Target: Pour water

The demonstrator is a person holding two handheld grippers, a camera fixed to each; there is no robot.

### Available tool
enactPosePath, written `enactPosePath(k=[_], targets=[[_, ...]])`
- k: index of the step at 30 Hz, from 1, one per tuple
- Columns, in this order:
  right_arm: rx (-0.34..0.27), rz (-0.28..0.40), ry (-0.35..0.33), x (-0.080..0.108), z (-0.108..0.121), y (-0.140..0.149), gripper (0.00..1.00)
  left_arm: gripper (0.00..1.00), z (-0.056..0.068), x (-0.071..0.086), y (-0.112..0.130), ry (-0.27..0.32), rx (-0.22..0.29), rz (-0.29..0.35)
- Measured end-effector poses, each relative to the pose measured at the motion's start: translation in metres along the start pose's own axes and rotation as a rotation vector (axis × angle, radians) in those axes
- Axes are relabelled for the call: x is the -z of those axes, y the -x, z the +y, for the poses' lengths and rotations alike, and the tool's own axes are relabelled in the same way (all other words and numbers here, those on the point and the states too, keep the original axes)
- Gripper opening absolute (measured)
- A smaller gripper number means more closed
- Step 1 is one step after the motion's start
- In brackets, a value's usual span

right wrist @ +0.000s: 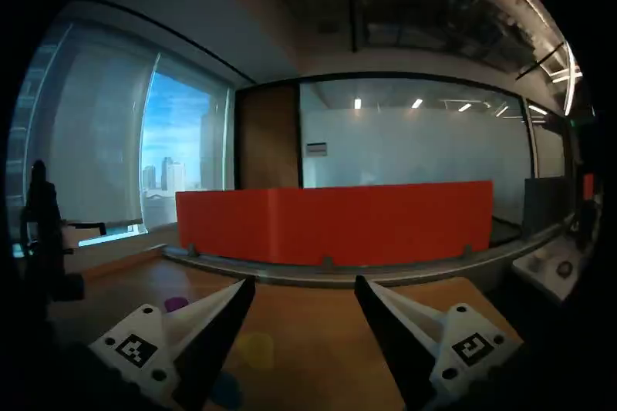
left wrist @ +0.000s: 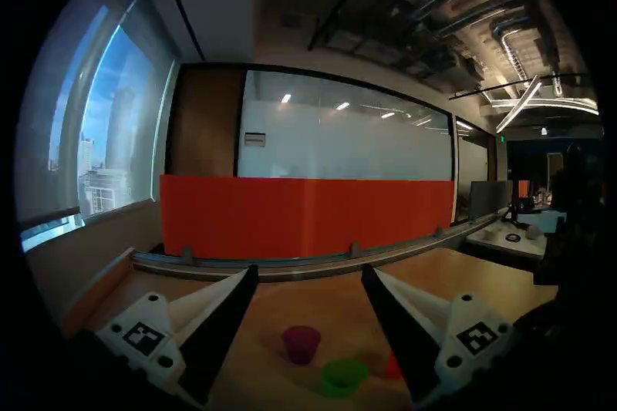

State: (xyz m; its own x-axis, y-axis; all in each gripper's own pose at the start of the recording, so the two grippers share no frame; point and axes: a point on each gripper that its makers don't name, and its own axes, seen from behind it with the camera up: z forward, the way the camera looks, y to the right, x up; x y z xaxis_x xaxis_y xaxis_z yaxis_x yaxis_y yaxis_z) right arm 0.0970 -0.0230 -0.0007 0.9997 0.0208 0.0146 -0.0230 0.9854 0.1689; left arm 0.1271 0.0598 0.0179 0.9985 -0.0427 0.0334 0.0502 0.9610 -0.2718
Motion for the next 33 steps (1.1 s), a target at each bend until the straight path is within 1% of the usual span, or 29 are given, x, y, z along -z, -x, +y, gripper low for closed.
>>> enactPosePath(k=[6,12,18,23,29,33], targets=[[0.017,-0.009,-0.051,0.006,-0.012,-0.003,1.00,1.00,0.006,0.000,-0.003,0.040,-0.017,-0.013],[0.041,-0.040,-0.136,0.010,-0.033,0.001,1.00,0.99,0.010,0.000,0.003,0.093,-0.028,-0.045],[0.098,-0.101,-0.233,0.010,-0.059,0.012,1.00,1.00,0.018,-0.001,0.016,0.187,-0.013,-0.085],[0.141,-0.158,-0.313,0.009,-0.077,0.027,1.00,0.99,0.024,-0.002,0.030,0.261,-0.012,-0.133],[0.167,-0.220,-0.415,0.014,-0.096,0.040,1.00,1.00,0.036,0.001,0.035,0.363,0.010,-0.161],[0.176,-0.248,-0.445,0.016,-0.102,0.044,1.00,1.00,0.044,0.005,0.034,0.437,0.019,-0.174]])
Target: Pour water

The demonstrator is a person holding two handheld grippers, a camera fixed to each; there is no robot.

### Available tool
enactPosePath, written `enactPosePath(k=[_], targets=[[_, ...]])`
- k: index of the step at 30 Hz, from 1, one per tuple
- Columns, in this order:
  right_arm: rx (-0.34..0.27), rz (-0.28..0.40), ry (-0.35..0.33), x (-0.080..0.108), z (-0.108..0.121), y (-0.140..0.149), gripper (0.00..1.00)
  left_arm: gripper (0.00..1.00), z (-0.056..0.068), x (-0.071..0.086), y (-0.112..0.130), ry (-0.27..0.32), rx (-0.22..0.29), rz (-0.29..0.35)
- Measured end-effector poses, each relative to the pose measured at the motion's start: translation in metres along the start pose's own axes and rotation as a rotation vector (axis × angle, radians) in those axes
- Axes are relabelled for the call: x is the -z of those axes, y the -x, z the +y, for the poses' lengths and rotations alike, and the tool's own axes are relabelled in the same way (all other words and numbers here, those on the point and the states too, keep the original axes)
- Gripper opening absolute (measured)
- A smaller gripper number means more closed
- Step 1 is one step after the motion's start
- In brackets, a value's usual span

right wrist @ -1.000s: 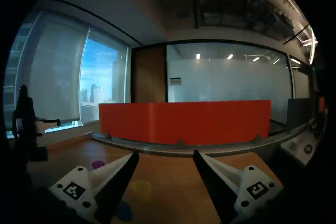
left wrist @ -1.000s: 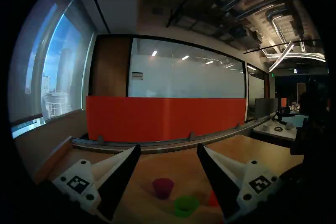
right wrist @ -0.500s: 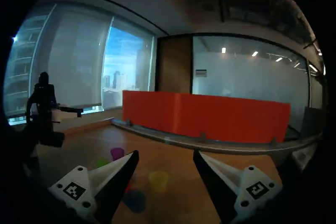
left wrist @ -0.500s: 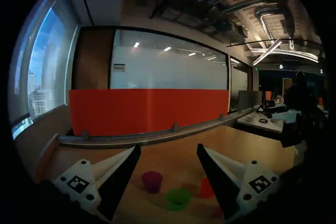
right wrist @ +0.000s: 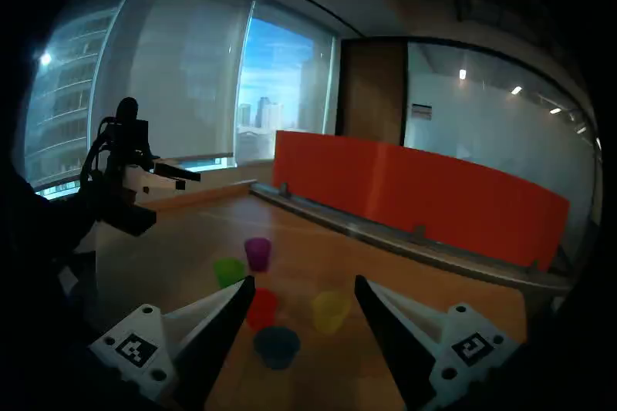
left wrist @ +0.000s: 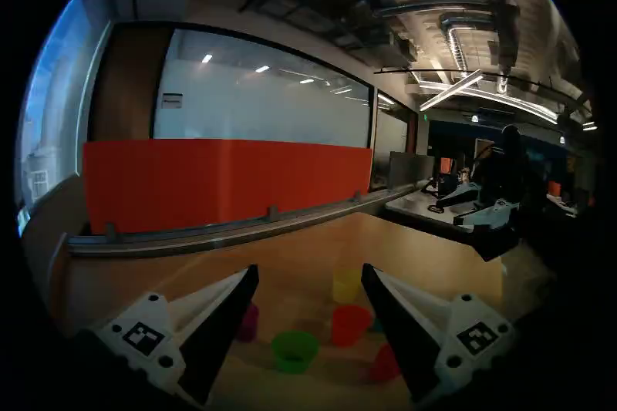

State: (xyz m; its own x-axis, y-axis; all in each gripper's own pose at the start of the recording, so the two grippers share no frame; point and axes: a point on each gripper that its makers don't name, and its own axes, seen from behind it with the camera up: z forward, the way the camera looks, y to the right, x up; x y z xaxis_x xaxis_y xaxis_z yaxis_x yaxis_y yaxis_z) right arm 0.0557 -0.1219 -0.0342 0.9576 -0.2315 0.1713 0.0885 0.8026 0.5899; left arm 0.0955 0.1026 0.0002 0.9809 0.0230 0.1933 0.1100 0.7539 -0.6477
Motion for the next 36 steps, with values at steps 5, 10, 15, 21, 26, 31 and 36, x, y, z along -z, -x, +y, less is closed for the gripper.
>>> enactPosePath(k=[5,10,15,21,26,31,36], targets=[[0.007,-0.030,-0.035,-0.002,-0.006,0.007,1.00,1.00,-0.004,-0.002,0.003,0.024,-0.016,-0.024],[0.017,-0.063,-0.048,-0.003,-0.007,0.015,1.00,1.00,-0.007,-0.004,0.007,0.027,-0.047,-0.038],[0.025,-0.093,-0.057,-0.007,-0.009,0.024,1.00,0.99,-0.007,-0.005,0.016,0.033,-0.070,-0.057],[0.018,-0.125,-0.076,-0.014,-0.014,0.041,1.00,1.00,-0.014,-0.009,0.036,0.016,-0.103,-0.093],[0.013,-0.156,-0.083,-0.020,-0.016,0.058,1.00,1.00,-0.017,-0.014,0.059,0.014,-0.111,-0.133],[0.004,-0.183,-0.086,-0.025,-0.017,0.076,1.00,1.00,-0.017,-0.018,0.081,0.025,-0.106,-0.162],[-0.003,-0.210,-0.087,-0.030,-0.018,0.094,1.00,1.00,-0.019,-0.021,0.102,0.031,-0.099,-0.194]])
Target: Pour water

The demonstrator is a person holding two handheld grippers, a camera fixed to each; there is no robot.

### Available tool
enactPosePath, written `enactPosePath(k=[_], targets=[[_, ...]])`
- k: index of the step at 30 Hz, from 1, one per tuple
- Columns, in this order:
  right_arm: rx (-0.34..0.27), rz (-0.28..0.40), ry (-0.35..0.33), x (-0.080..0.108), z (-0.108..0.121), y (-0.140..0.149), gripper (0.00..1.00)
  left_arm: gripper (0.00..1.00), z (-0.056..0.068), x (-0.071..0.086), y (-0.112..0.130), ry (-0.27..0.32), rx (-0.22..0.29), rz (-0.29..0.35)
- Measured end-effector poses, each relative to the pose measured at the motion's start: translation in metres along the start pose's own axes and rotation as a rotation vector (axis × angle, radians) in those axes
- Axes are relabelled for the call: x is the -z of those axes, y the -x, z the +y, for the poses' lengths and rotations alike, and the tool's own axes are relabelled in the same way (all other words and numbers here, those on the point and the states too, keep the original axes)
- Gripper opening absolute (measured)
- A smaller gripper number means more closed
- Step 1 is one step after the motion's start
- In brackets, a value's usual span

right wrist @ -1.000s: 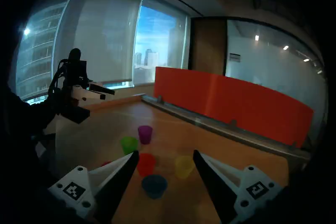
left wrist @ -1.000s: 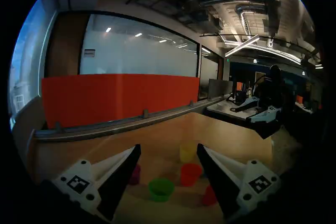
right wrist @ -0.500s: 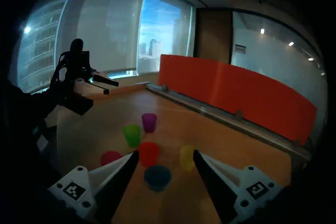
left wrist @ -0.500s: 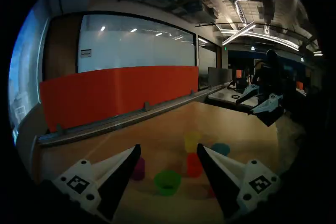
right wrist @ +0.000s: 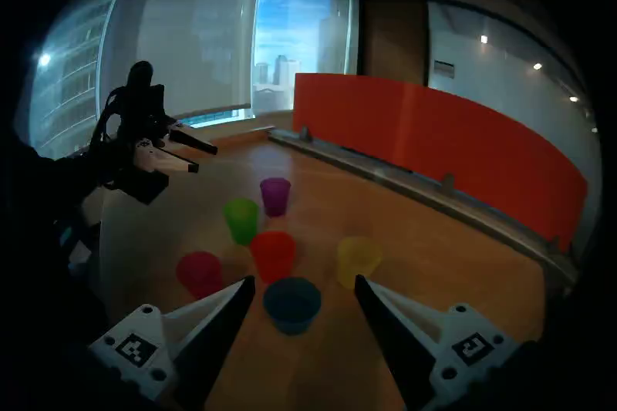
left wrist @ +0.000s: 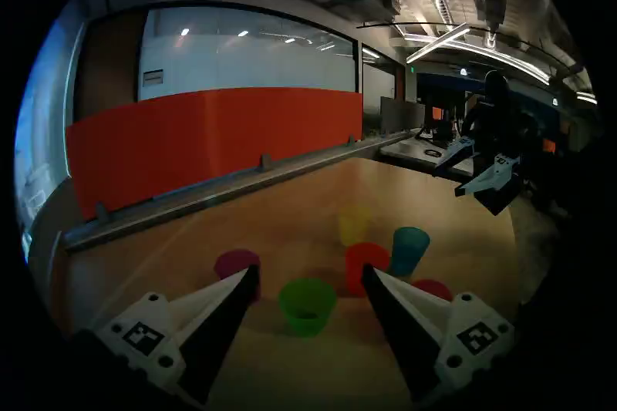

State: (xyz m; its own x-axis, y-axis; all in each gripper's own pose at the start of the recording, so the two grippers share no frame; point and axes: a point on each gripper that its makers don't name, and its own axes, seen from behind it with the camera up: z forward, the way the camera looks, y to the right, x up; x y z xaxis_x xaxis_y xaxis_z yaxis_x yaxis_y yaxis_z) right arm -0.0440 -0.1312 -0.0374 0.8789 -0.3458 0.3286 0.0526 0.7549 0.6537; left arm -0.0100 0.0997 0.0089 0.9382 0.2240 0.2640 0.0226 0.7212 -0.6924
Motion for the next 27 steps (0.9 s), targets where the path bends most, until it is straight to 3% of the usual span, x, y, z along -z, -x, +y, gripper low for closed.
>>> enactPosePath(k=[12,20,27], targets=[[-0.001,-0.070,-0.009,-0.021,-0.004,0.044,1.00,1.00,0.001,-0.017,0.043,0.013,0.008,-0.065],[-0.018,-0.089,-0.017,-0.032,-0.005,0.059,1.00,1.00,0.008,-0.025,0.067,0.028,-0.016,-0.111],[-0.034,-0.094,-0.029,-0.039,-0.007,0.067,1.00,1.00,0.006,-0.032,0.080,0.029,-0.013,-0.140]])
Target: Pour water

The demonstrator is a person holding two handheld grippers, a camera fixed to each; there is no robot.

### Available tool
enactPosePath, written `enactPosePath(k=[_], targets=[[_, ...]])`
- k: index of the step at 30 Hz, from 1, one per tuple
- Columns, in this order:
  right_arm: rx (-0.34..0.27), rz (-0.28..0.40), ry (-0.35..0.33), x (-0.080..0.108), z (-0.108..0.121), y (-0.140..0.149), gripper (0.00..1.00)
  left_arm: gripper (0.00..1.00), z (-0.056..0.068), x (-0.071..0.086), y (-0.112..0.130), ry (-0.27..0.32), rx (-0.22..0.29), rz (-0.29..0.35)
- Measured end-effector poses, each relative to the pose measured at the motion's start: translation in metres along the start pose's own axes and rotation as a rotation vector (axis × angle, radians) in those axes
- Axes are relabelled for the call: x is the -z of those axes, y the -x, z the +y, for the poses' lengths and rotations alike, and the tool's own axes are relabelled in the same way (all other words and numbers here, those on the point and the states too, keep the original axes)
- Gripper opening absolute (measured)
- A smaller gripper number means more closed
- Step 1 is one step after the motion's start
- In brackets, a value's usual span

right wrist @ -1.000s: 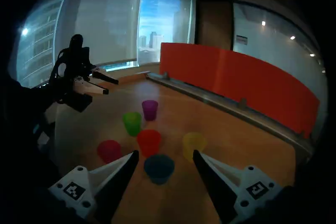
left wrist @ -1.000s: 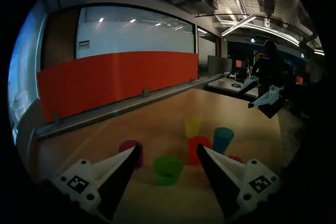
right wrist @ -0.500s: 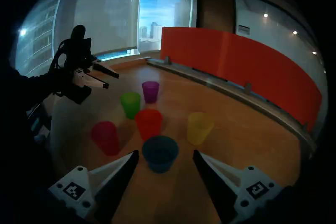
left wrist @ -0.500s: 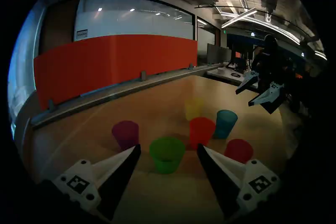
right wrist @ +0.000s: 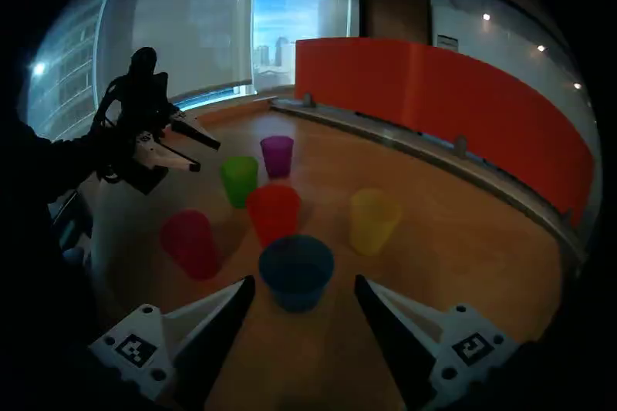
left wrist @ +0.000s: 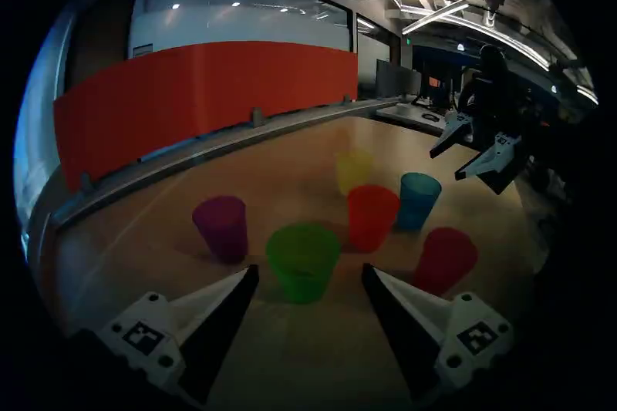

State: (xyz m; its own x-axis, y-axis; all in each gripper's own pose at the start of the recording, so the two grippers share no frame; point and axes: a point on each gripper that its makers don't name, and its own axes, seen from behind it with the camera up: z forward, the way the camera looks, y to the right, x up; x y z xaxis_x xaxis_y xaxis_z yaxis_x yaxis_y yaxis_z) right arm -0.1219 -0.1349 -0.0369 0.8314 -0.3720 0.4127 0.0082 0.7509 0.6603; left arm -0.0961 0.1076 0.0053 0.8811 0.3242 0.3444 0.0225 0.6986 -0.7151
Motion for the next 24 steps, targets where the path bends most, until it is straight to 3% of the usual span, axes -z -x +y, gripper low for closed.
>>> enactPosePath(k=[8,24], targets=[[-0.002,-0.016,0.011,-0.011,0.003,0.009,1.00,1.00,-0.003,-0.011,0.010,0.007,0.021,-0.024],[-0.009,-0.033,-0.020,-0.035,-0.006,0.019,1.00,1.00,-0.002,-0.034,0.020,0.035,0.011,-0.061]])
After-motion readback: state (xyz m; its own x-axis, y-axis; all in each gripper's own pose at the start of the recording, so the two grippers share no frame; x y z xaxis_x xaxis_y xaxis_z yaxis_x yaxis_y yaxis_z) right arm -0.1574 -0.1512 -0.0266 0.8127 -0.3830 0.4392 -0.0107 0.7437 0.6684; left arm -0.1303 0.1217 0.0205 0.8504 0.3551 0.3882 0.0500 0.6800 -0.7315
